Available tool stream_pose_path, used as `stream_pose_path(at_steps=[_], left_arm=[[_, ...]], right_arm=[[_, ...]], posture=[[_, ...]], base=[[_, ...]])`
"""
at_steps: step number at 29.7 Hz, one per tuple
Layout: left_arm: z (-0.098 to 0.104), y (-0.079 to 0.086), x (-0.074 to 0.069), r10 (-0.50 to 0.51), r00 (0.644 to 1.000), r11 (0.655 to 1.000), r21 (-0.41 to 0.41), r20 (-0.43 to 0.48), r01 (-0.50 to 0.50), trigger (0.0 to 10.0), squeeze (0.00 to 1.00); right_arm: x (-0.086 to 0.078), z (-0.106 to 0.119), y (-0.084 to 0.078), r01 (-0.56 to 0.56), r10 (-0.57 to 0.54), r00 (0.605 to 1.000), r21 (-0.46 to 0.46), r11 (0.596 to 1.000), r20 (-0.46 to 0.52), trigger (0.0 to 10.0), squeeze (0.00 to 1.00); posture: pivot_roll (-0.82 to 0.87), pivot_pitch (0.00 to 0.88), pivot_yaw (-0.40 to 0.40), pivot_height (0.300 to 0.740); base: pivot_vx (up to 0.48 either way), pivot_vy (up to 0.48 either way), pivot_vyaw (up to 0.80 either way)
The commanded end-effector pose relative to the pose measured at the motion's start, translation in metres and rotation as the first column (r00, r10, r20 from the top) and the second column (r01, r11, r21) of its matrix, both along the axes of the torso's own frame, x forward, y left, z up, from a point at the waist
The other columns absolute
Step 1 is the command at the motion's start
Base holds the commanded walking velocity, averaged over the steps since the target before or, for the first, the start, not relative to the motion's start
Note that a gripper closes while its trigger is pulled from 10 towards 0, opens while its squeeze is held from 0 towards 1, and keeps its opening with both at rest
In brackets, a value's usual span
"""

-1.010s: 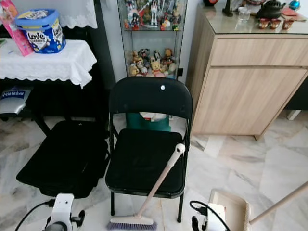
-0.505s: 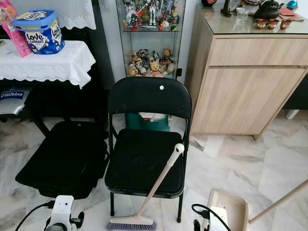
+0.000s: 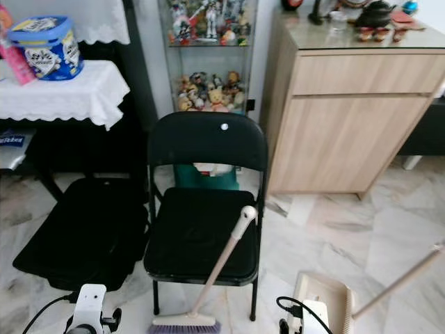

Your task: Sweep floor

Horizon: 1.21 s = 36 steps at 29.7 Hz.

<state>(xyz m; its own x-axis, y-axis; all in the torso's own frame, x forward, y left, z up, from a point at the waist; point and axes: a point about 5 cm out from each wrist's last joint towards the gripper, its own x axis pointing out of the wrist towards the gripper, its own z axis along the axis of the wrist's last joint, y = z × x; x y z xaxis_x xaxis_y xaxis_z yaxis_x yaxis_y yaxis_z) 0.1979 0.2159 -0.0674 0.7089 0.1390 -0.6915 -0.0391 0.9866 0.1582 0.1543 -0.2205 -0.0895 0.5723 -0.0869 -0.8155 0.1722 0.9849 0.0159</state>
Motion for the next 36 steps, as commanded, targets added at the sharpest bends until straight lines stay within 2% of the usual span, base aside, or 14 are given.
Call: stream_pose_path(at_steps=[1,6,30,36], left_arm=[[-0.0017,0.0002,-0.0030,-0.020,1.000,1.000,0.018,-0.017,0.021,10.0,0.00],[-0.0019,-0.0001,-0.0032,-0.020,1.000,1.000,0.018,-0.019,0.021,10.0,0.00],[-0.0019,-0.0002,-0.0033,-0.004,1.000,1.000,0.005,-0.012,0.005,10.0,0.00],[-0.0018,0.0001,-0.0033,-0.007,1.000,1.000,0.011,-0.012,0.007,10.0,0.00]], right_arm=[[-0.0008,-0.0006,0.0009,-0.003,0.003,1.000,0.001,1.000,-0.006,10.0,0.00],[-0.0013,-0.0012,0.0030,-0.006,0.006,1.000,0.002,1.000,-0.006,10.0,0.00],[0.0044,0.0001,0.0080,-0.008,0.008,1.000,0.007,1.000,0.009,10.0,0.00],[0.0077,0.0014,0.0077,-0.010,0.010,1.000,0.006,1.000,0.013,10.0,0.00]], posture=[[-0.02,0.000,0.004,0.740],[-0.02,0.000,0.003,0.740],[-0.02,0.000,0.000,0.740],[-0.02,0.000,-0.001,0.740]], base=[[0.000,-0.330,0.00],[0.000,-0.331,0.00],[0.000,0.000,0.00],[0.000,-0.209,0.00]])
